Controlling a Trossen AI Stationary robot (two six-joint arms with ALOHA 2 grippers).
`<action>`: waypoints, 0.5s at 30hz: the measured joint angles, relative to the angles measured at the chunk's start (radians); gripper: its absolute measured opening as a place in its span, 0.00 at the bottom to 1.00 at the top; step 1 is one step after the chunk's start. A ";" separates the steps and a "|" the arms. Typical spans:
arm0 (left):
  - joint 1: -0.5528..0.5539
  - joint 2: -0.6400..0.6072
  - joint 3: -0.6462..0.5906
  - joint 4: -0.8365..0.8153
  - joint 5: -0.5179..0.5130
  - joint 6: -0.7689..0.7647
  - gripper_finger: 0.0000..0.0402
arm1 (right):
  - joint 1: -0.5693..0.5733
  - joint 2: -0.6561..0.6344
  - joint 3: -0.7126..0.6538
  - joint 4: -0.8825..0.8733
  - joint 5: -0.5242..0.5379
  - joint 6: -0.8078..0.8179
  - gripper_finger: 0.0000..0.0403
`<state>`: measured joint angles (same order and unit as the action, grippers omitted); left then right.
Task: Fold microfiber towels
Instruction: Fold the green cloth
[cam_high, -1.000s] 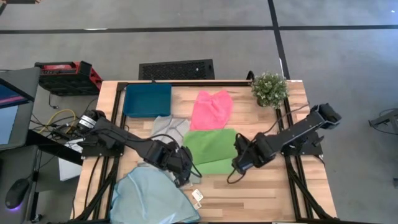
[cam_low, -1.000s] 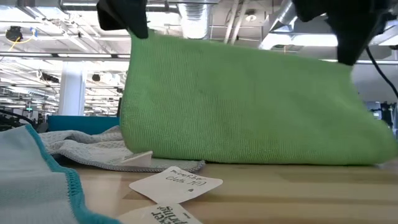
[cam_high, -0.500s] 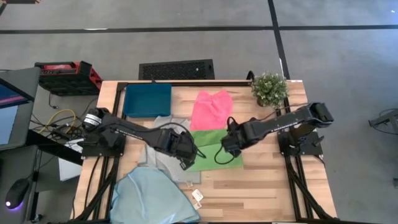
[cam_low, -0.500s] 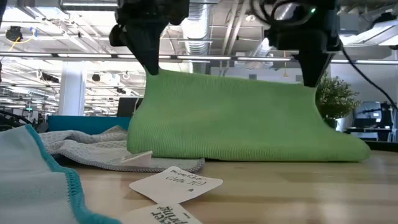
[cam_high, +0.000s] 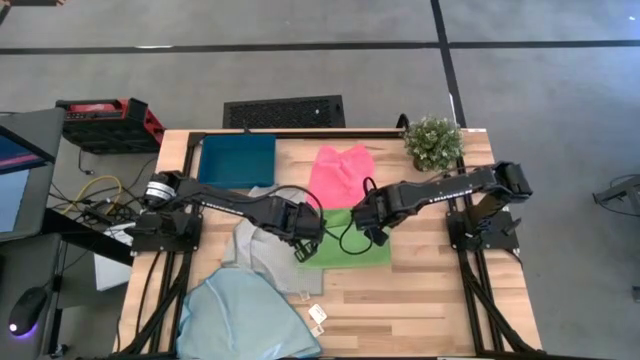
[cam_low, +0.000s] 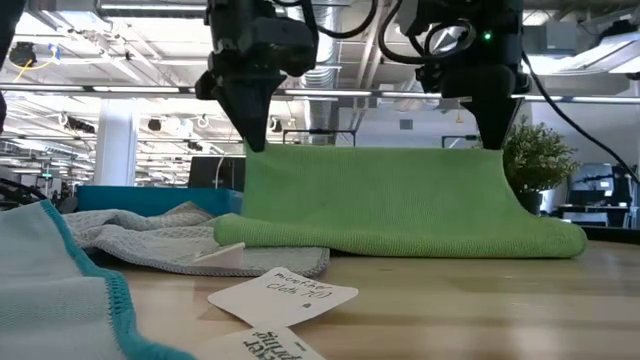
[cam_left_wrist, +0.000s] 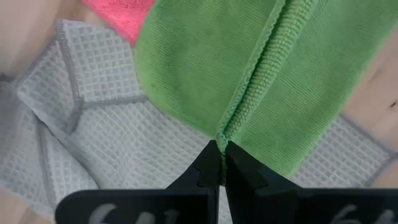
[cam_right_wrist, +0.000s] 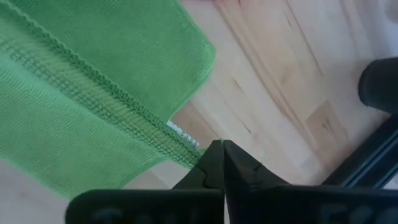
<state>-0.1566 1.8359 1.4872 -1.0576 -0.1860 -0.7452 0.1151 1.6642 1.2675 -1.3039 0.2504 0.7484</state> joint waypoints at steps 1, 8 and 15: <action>0.004 0.000 0.000 -0.001 -0.003 0.000 0.00 | -0.003 0.000 0.000 0.001 -0.004 -0.001 0.06; 0.018 0.000 0.000 -0.008 -0.004 -0.044 0.05 | -0.008 0.000 0.000 0.008 -0.014 -0.041 0.16; 0.021 0.000 0.000 -0.005 -0.055 -0.030 0.18 | -0.008 0.000 0.000 0.037 -0.006 -0.050 0.26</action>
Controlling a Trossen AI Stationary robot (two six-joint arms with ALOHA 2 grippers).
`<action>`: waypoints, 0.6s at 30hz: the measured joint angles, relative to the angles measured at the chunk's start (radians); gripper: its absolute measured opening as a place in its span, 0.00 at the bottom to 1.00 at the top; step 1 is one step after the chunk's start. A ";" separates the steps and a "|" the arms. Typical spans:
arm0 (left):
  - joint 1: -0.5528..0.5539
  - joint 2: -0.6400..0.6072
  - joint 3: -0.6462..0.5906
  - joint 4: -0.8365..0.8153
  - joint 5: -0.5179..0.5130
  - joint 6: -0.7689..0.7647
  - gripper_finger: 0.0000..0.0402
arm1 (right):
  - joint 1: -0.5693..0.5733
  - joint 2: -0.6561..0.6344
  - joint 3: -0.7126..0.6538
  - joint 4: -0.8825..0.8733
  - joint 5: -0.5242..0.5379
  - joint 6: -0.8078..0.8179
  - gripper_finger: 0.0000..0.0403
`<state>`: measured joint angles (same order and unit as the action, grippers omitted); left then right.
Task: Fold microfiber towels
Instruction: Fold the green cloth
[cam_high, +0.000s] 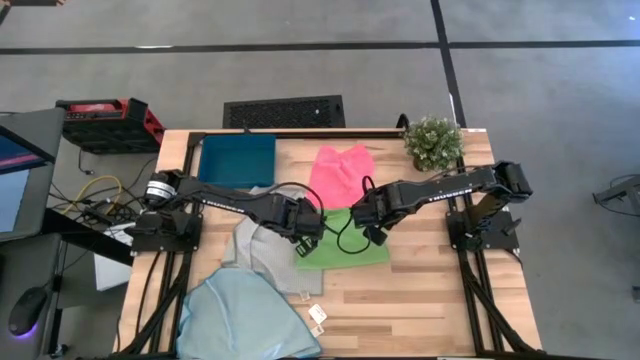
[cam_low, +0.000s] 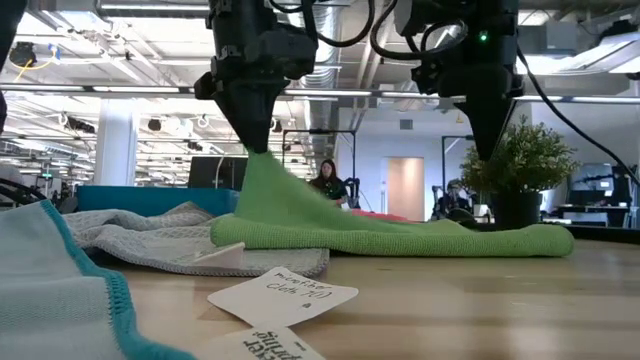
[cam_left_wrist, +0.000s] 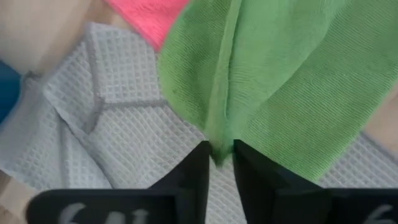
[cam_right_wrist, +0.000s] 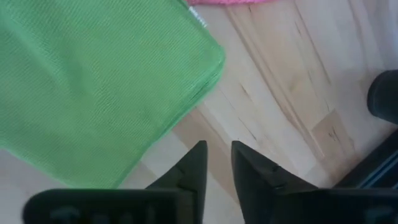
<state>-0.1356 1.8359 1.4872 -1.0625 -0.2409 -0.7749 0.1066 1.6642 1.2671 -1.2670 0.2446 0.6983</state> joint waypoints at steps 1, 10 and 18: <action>0.000 0.000 0.000 0.000 -0.013 0.000 0.21 | 0.000 0.000 0.000 0.000 0.008 0.000 0.28; 0.016 0.000 0.001 0.002 -0.027 -0.006 0.39 | -0.010 0.000 0.000 -0.014 0.009 -0.089 0.48; 0.006 -0.058 0.002 0.004 0.072 -0.006 0.41 | -0.011 -0.006 0.000 -0.086 -0.112 -0.322 0.49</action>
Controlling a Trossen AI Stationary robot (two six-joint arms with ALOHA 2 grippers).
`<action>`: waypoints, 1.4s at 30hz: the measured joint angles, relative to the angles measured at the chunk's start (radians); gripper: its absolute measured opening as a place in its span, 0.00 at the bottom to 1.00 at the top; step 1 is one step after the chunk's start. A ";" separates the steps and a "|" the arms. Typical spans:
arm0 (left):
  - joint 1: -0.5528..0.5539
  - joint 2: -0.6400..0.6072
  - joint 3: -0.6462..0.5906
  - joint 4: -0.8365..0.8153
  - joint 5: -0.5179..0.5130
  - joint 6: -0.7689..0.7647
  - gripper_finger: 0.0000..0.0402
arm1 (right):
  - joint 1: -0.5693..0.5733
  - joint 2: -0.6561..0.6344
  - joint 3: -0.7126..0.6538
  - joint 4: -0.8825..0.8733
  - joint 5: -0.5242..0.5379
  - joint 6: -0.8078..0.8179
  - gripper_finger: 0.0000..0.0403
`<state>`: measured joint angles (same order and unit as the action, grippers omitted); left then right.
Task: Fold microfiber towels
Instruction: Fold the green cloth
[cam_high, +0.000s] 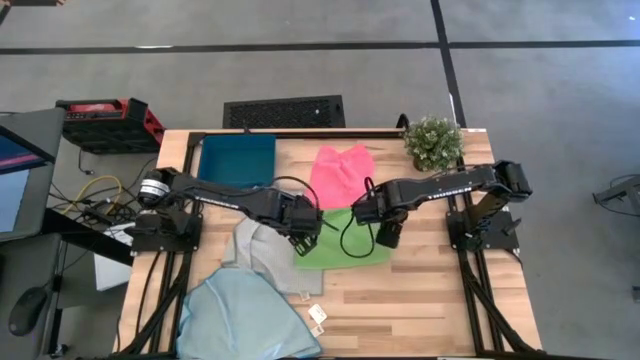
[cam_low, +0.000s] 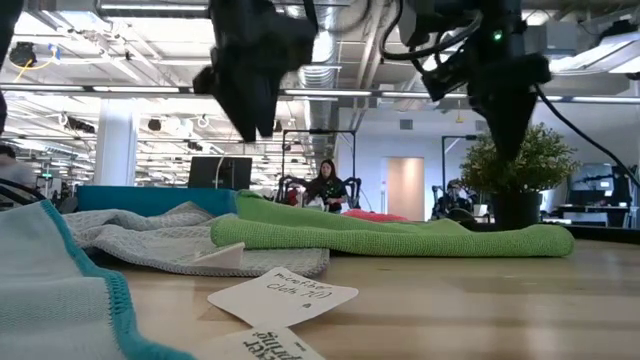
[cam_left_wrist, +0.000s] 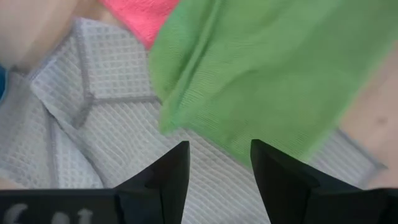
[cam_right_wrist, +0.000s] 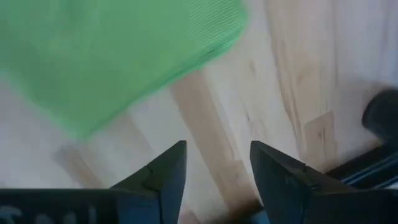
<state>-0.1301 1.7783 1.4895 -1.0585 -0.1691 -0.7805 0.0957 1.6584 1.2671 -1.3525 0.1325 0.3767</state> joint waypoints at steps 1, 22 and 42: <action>-0.007 -0.021 0.000 0.000 -0.014 -0.007 0.41 | 0.011 -0.008 0.000 -0.004 -0.003 -0.043 0.48; -0.221 -0.274 0.001 -0.005 -0.273 -0.068 0.41 | 0.258 -0.045 -0.202 0.493 -0.186 -0.397 0.37; -0.242 -0.272 0.001 0.002 -0.307 -0.050 0.41 | 0.264 -0.034 -0.434 0.734 -0.124 -0.322 0.34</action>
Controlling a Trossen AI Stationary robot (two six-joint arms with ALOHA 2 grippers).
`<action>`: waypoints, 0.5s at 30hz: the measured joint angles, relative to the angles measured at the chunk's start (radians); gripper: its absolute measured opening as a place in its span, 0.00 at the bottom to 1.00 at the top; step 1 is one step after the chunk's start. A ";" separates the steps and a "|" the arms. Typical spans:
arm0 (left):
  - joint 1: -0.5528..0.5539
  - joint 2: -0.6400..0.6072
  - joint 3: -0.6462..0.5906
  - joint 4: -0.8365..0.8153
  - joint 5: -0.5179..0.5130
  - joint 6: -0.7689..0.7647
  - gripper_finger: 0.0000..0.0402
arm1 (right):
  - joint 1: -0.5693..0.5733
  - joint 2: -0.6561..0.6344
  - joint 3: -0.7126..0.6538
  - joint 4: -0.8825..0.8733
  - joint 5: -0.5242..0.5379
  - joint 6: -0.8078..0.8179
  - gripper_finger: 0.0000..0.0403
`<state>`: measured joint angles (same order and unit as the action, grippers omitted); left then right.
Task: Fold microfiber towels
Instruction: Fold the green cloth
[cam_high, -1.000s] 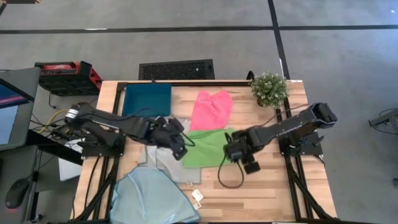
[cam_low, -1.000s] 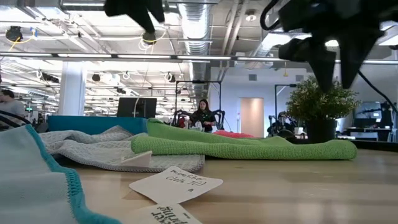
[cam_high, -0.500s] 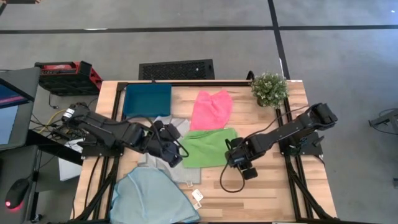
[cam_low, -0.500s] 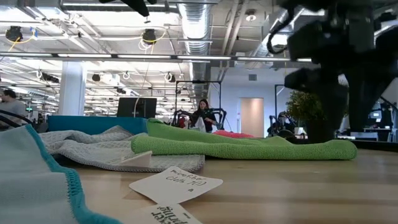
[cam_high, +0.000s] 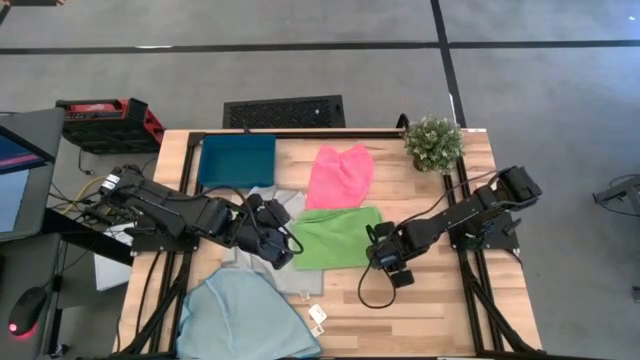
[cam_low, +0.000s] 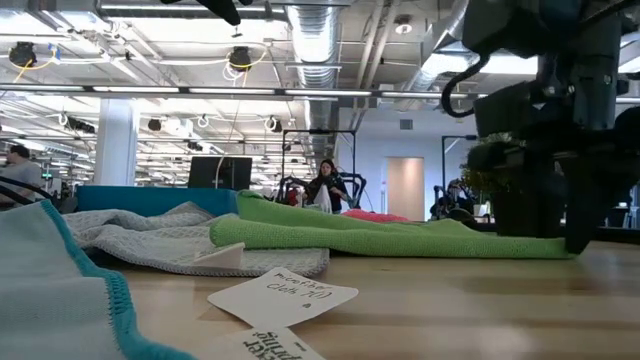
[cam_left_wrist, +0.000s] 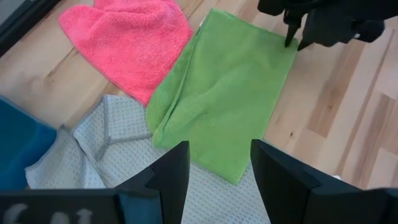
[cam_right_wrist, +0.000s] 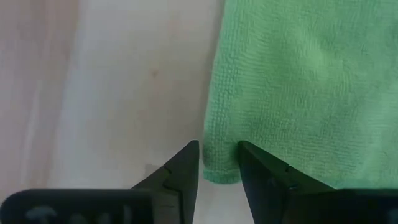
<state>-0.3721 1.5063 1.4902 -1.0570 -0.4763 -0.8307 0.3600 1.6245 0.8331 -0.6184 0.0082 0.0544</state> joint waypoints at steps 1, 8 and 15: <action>0.000 0.000 0.000 0.001 0.000 0.000 0.41 | 0.000 0.000 -0.003 -0.008 0.003 0.000 0.34; 0.000 0.000 0.000 0.001 0.000 -0.001 0.41 | -0.002 0.000 -0.004 -0.031 0.097 0.041 0.28; 0.000 0.000 0.000 0.001 0.000 -0.002 0.41 | -0.007 0.000 0.000 -0.056 0.094 0.131 0.04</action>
<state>-0.3721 1.5066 1.4900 -1.0557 -0.4759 -0.8324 0.3531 1.6245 0.8326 -0.6749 0.1027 0.1856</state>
